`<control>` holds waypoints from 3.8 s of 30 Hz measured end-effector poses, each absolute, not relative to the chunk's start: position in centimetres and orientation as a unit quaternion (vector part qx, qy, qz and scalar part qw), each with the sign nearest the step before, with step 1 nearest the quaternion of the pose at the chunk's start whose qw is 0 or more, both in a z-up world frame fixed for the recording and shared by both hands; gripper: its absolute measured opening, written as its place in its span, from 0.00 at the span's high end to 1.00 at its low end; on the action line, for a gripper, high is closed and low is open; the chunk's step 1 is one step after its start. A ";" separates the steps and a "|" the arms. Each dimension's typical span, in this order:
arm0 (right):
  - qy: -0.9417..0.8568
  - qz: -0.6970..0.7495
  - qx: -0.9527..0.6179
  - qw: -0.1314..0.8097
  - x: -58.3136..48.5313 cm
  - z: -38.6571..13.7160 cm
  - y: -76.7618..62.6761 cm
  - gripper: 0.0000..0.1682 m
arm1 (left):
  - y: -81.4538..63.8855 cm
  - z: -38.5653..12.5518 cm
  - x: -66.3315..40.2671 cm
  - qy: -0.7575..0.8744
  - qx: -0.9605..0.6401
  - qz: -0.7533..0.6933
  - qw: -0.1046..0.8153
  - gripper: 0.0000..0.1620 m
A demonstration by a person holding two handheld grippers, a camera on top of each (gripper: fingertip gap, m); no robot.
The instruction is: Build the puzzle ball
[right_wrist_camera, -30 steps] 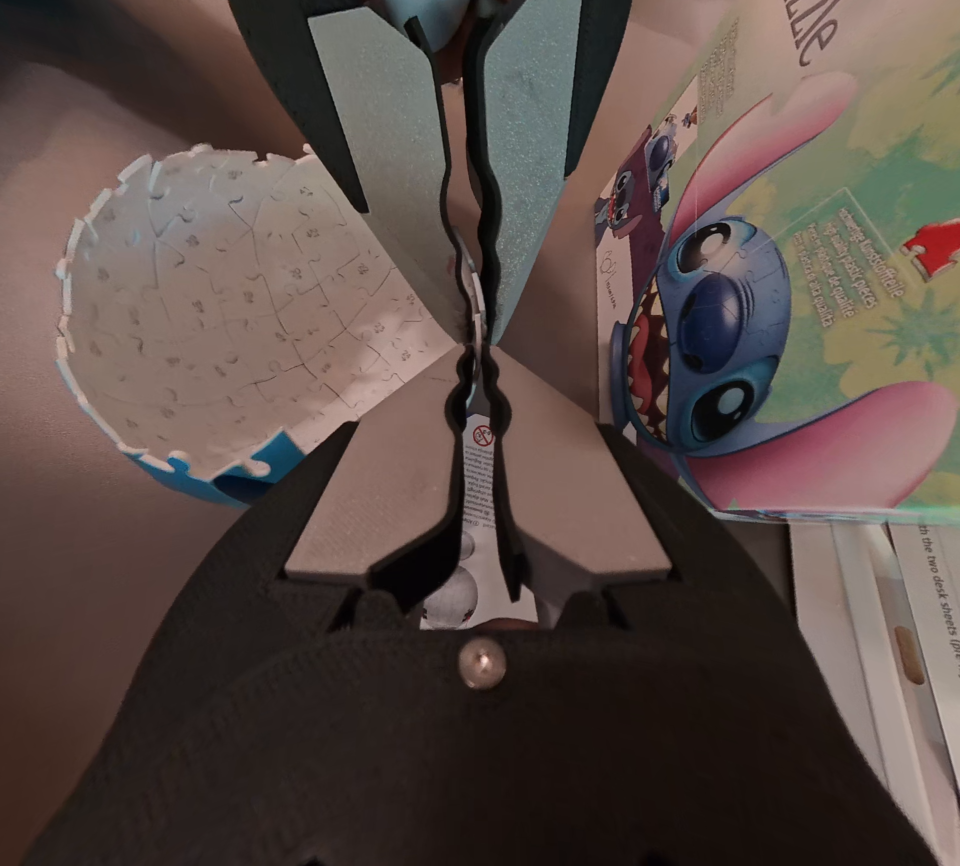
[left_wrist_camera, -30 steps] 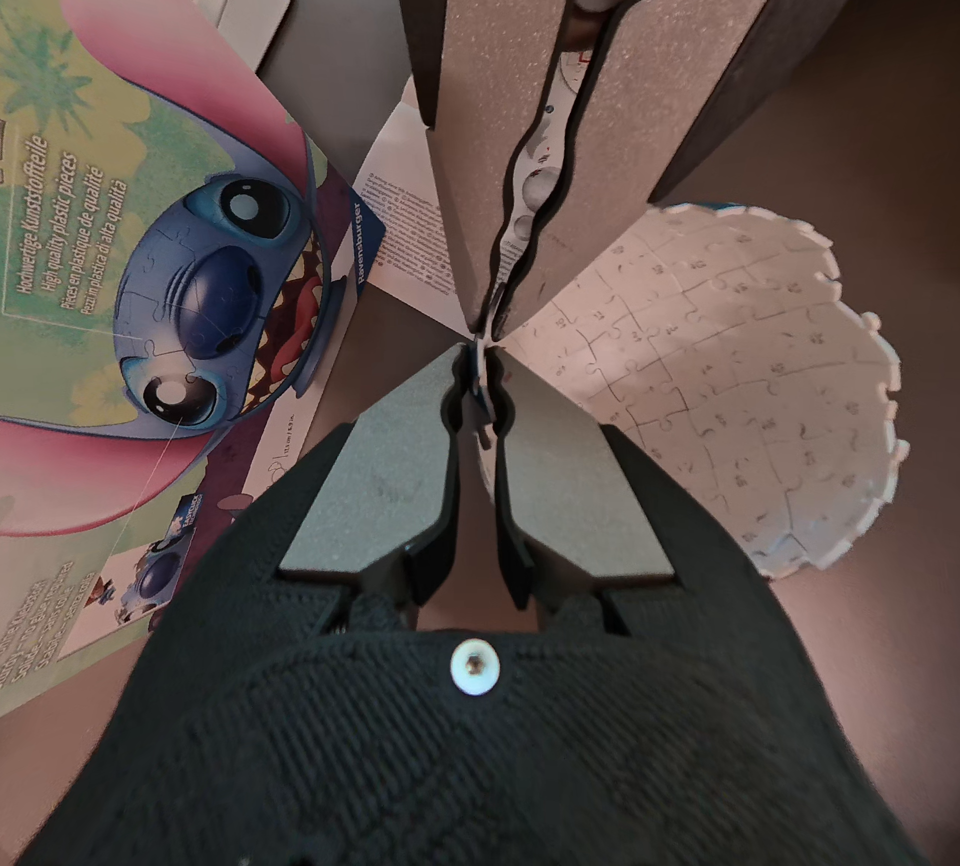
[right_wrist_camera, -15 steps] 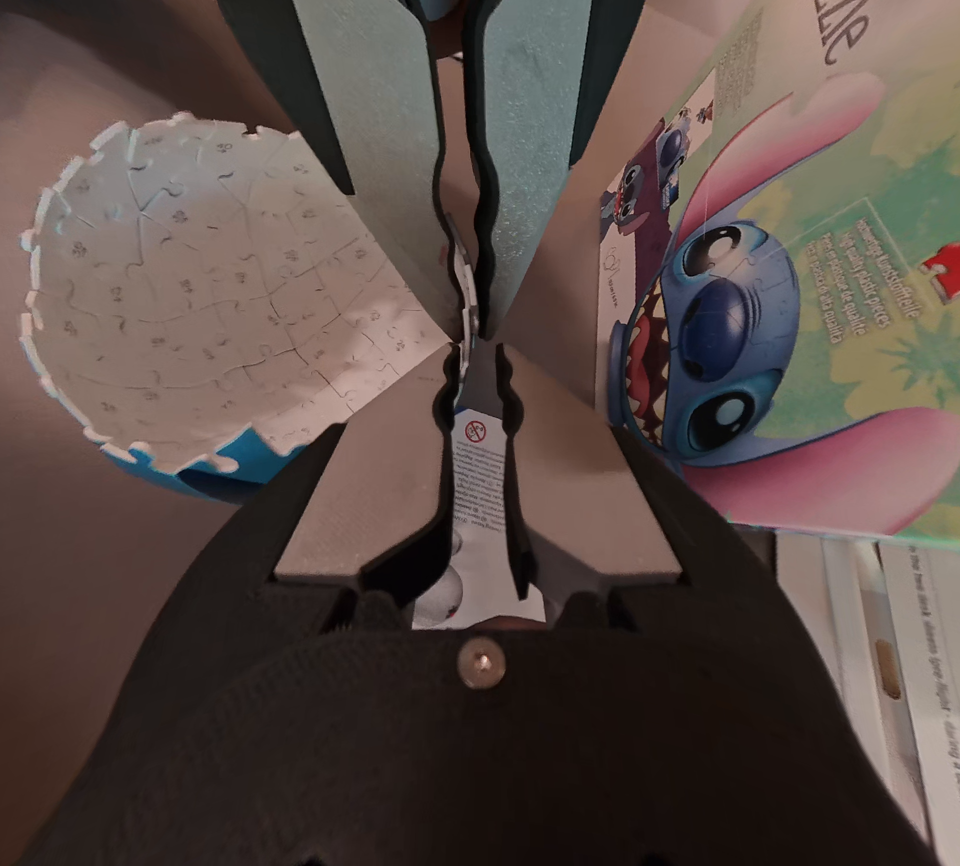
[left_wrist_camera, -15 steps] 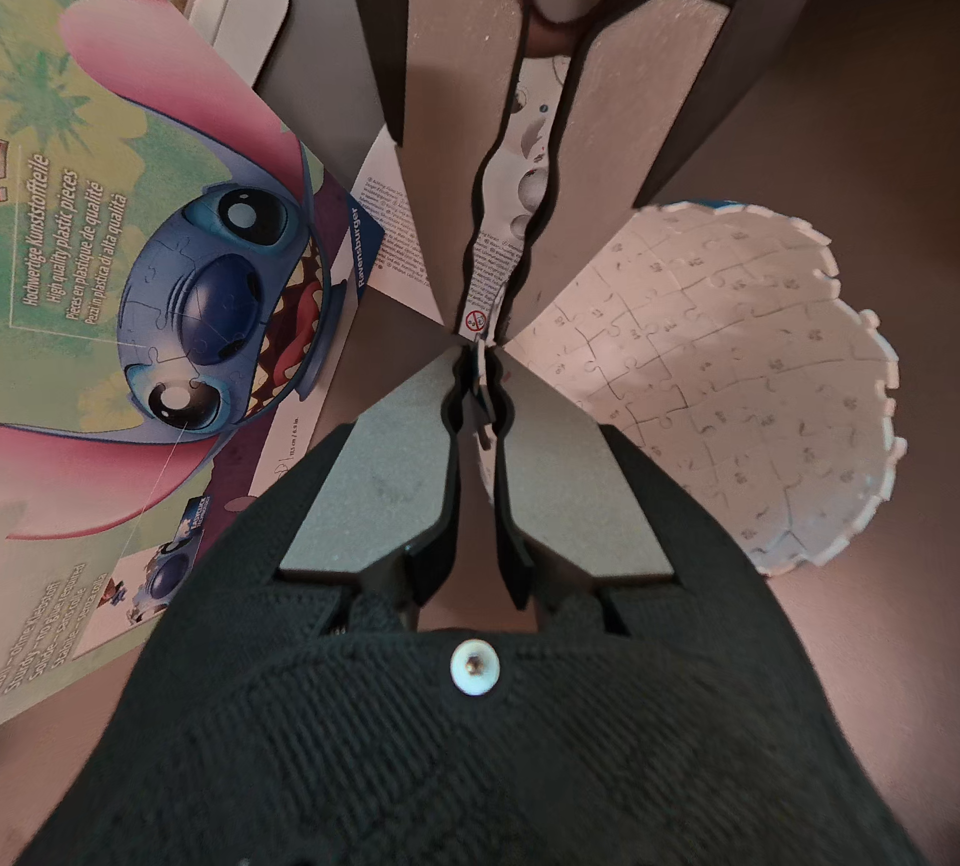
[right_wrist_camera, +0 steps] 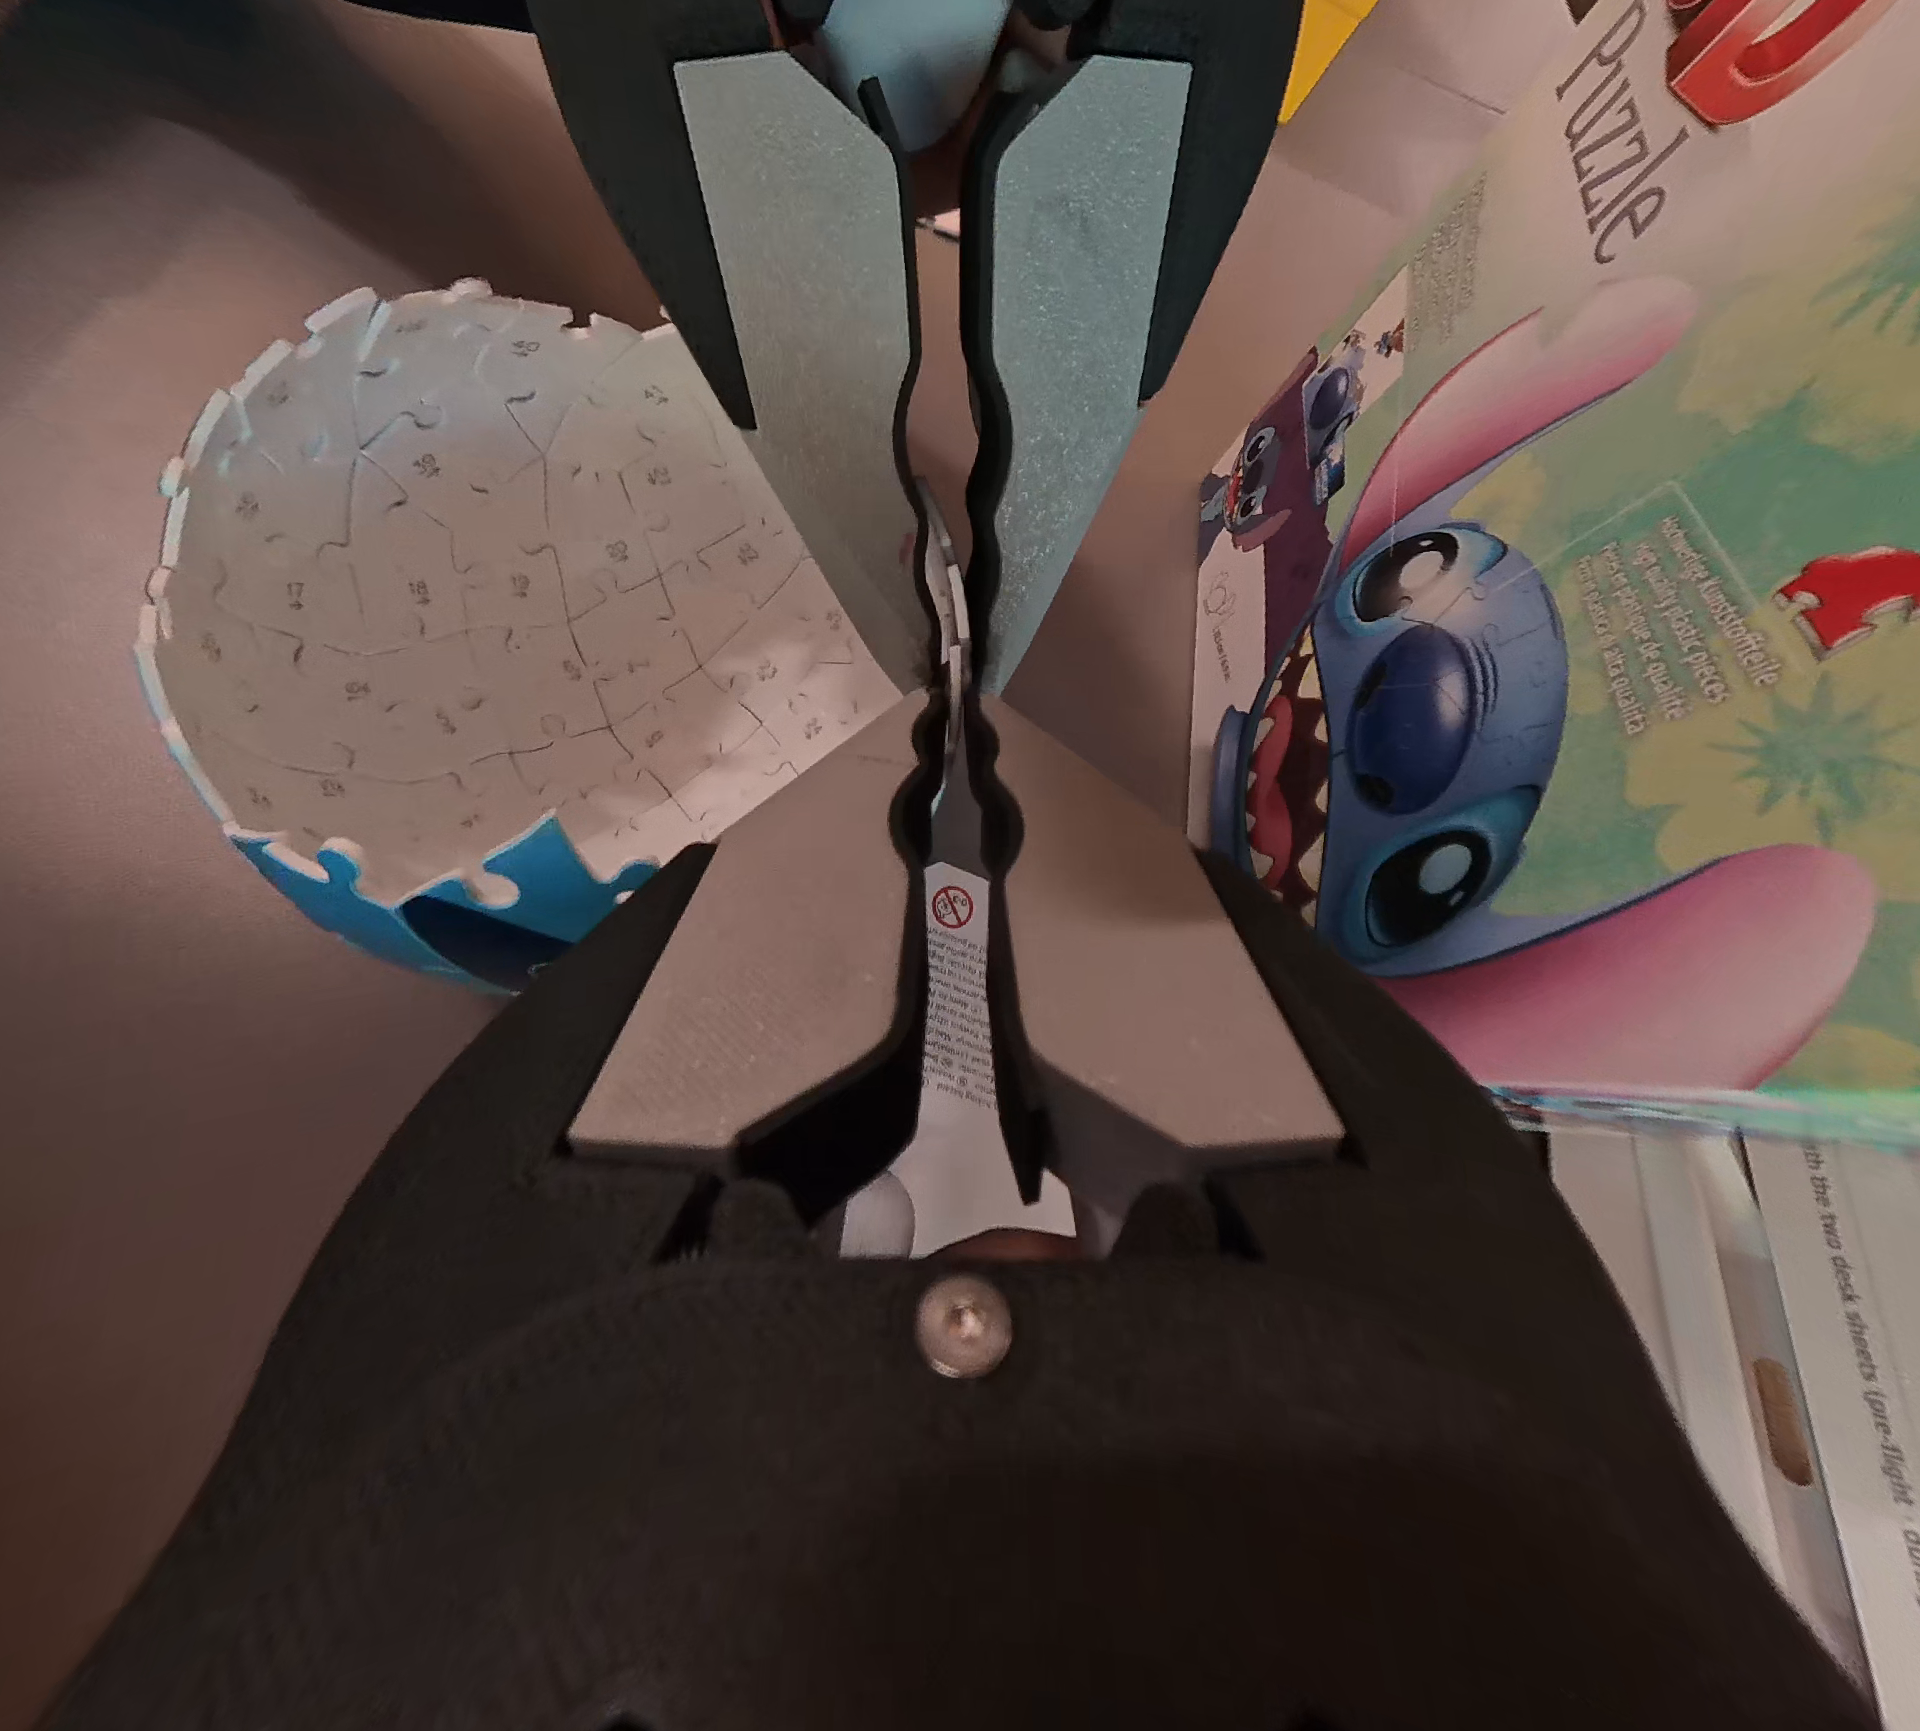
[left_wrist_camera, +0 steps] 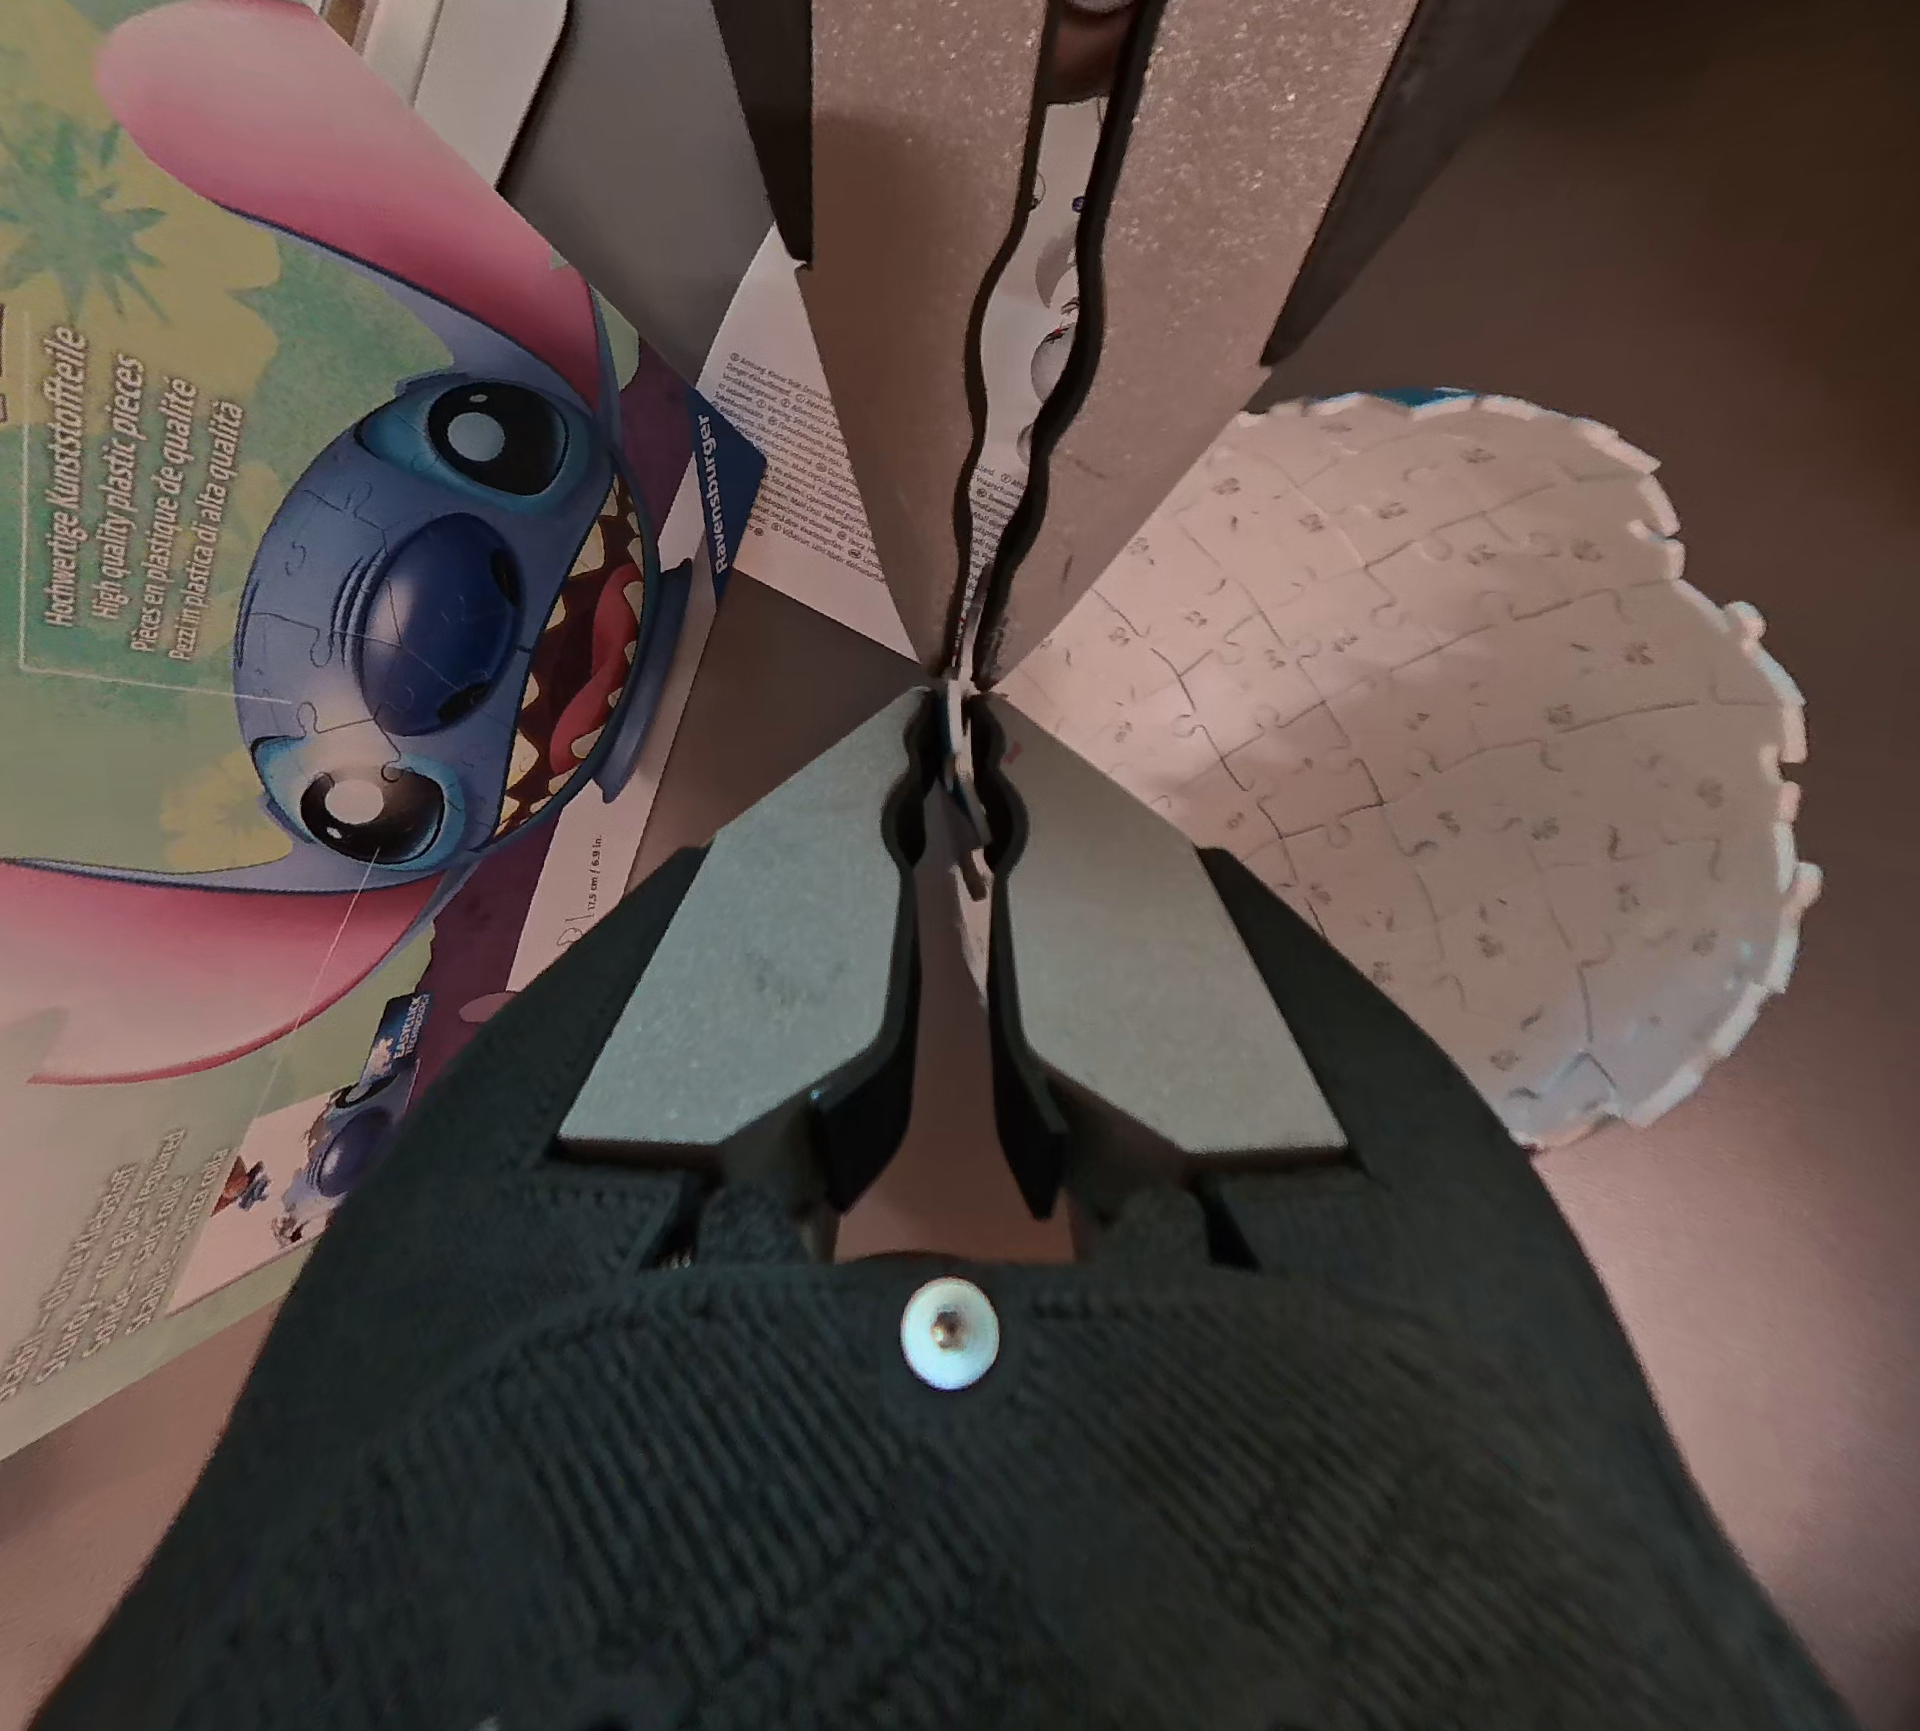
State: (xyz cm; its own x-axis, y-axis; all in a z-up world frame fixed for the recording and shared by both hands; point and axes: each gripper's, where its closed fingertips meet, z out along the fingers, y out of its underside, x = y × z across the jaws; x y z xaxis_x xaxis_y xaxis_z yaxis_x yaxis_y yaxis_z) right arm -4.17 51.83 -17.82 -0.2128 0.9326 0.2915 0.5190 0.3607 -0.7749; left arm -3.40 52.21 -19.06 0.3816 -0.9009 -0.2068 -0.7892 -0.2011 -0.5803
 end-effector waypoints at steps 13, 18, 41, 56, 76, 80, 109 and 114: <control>-0.729 0.273 -0.492 0.390 -4.1 -17.6 51.9 0.94 | 52.1 -19.1 -3.3 0.551 -0.769 -0.090 0.312 0.98; -0.730 0.278 -0.489 0.389 -4.2 -17.7 51.7 0.99 | 52.1 -19.1 -3.4 0.550 -0.769 -0.090 0.312 0.99; -0.728 0.315 -0.466 0.391 -4.1 -17.2 51.2 0.99 | 51.8 -18.9 -3.2 0.562 -0.759 -0.093 0.315 0.99; -0.717 0.322 -0.492 0.373 -4.1 -17.5 51.1 1.00 | 51.5 -19.2 -3.2 0.568 -0.759 -0.093 0.305 0.98; -0.730 0.300 -0.529 0.312 -3.3 -19.7 51.4 0.98 | 51.8 -19.3 -3.4 0.556 -0.768 -0.092 0.304 0.99; -0.725 0.296 -0.537 0.312 -3.4 -19.8 51.4 0.98 | 51.8 -19.3 -3.4 0.557 -0.768 -0.086 0.304 0.99; -0.740 0.233 -0.556 0.299 -4.0 -20.8 51.3 0.99 | 51.6 -20.7 -3.5 0.553 -0.785 -0.073 0.271 0.97; -0.737 0.229 -0.563 0.296 -4.1 -20.8 51.4 0.99 | 51.2 -20.4 -4.1 0.552 -0.789 -0.077 0.260 0.96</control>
